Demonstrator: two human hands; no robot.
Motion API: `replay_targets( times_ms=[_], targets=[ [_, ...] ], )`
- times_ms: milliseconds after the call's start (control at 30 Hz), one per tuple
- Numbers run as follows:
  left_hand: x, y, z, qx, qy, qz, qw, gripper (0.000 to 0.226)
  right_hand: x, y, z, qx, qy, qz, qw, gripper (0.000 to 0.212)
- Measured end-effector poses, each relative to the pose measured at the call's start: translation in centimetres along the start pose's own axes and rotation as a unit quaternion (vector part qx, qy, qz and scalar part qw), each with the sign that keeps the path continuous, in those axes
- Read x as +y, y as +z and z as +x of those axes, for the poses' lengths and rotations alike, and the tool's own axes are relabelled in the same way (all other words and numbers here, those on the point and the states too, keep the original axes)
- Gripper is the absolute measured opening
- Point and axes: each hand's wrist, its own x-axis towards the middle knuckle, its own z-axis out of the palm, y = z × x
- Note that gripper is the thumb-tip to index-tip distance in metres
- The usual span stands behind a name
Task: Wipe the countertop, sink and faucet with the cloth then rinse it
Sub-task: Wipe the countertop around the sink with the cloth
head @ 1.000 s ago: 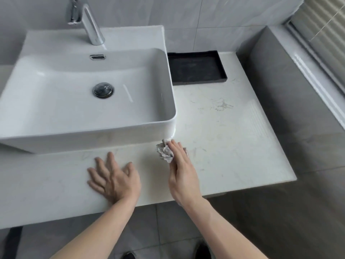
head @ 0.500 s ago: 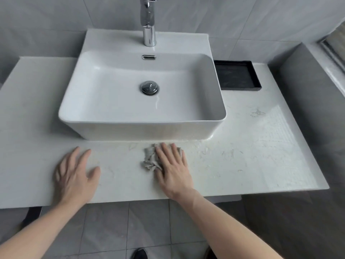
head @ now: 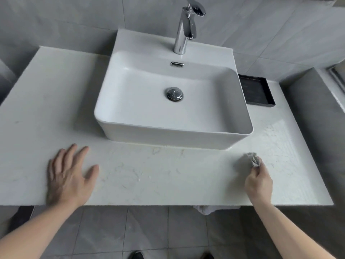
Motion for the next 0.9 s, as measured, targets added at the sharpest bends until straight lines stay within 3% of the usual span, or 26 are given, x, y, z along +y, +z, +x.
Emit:
replay_targets(
  times_ms=[133, 267, 467, 700, 900],
  targets=[
    [-0.2, 0.0, -0.2, 0.000, 0.001, 0.000, 1.000, 0.072, -8.5, 7.4, -8.6, -0.090, -0.166, 0.100, 0.977, 0.059],
    [-0.1, -0.1, -0.2, 0.005, 0.000, -0.003, 1.000, 0.072, -15.3, 16.6, -16.4, -0.237, -0.349, 0.062, 0.905, 0.065],
    [-0.3, 0.1, 0.2, 0.017, 0.004, 0.001, 1.000, 0.069, -17.2, 20.6, -17.9, -0.234, -0.457, -0.069, 0.855, 0.064],
    [-0.3, -0.1, 0.0, 0.015, 0.008, -0.002, 1.000, 0.069, -8.7, 13.2, -10.8, -0.170, -0.389, -0.143, 0.894, 0.069],
    [-0.1, -0.1, 0.1, 0.018, 0.008, -0.007, 1.000, 0.069, 1.2, 4.0, -1.0, -0.074, -0.158, -0.155, 0.972, 0.067]
  ],
)
